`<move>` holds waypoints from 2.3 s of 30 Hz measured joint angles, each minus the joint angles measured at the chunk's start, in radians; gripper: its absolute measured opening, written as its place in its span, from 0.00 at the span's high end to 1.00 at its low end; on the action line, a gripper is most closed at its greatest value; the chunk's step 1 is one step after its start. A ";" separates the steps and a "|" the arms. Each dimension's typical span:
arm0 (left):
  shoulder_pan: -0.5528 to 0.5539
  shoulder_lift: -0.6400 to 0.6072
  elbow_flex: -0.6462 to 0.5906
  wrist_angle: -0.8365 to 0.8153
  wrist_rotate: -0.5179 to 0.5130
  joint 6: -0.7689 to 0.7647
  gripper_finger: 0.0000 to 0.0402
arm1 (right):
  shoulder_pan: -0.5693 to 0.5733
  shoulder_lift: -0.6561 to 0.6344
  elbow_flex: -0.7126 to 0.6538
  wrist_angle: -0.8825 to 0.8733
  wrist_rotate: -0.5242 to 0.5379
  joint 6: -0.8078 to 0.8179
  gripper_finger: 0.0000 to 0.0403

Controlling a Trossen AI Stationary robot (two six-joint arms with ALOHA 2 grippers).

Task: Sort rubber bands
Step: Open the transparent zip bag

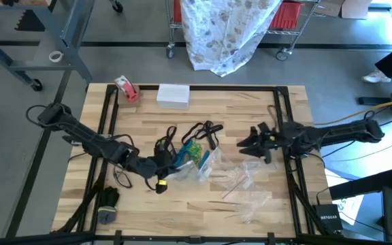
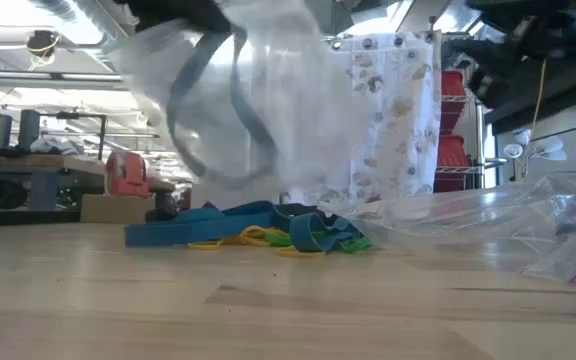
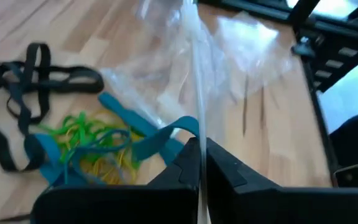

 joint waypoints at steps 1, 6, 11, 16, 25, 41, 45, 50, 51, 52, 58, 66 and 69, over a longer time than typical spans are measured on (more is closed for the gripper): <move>0.002 0.000 0.000 0.011 0.001 0.006 1.00 | 0.000 0.055 0.031 0.000 -0.002 -0.030 0.56; -0.007 0.000 0.000 0.009 0.003 0.009 1.00 | 0.023 0.311 0.209 0.002 -0.039 -0.183 0.56; -0.007 0.000 0.000 0.004 -0.016 0.003 1.00 | 0.077 0.536 0.382 -0.008 -0.042 -0.280 0.56; -0.007 0.000 -0.001 0.000 -0.022 0.007 1.00 | 0.114 0.718 0.525 -0.011 -0.011 -0.328 0.56; -0.023 0.000 -0.001 -0.003 -0.023 0.020 1.00 | 0.118 0.870 0.719 -0.069 0.026 -0.387 0.56; -0.023 0.001 -0.001 -0.008 -0.025 0.025 1.00 | 0.117 0.922 0.752 -0.114 0.028 -0.385 0.90; -0.023 0.001 -0.001 -0.008 -0.024 0.019 0.99 | 0.118 0.922 0.752 -0.149 0.044 -0.434 0.98; -0.014 0.001 -0.001 -0.003 -0.022 -0.036 0.98 | 0.118 0.922 0.752 -0.158 0.062 -0.457 1.00; -0.010 0.001 -0.001 -0.003 -0.021 -0.049 0.97 | 0.118 0.922 0.752 -0.158 0.063 -0.460 1.00; -0.007 -0.001 -0.001 -0.003 -0.022 -0.052 0.96 | 0.118 0.922 0.752 -0.159 0.064 -0.460 0.99; 0.008 -0.032 0.052 0.005 -0.021 -0.003 0.82 | 0.118 0.922 0.752 -0.179 0.069 -0.463 1.00; 0.059 0.005 0.064 0.096 -0.034 0.080 0.73 | 0.117 0.922 0.752 -0.189 0.118 -0.464 1.00; 0.079 0.029 0.063 0.108 -0.033 0.118 0.73 | 0.117 0.922 0.752 -0.189 0.118 -0.464 1.00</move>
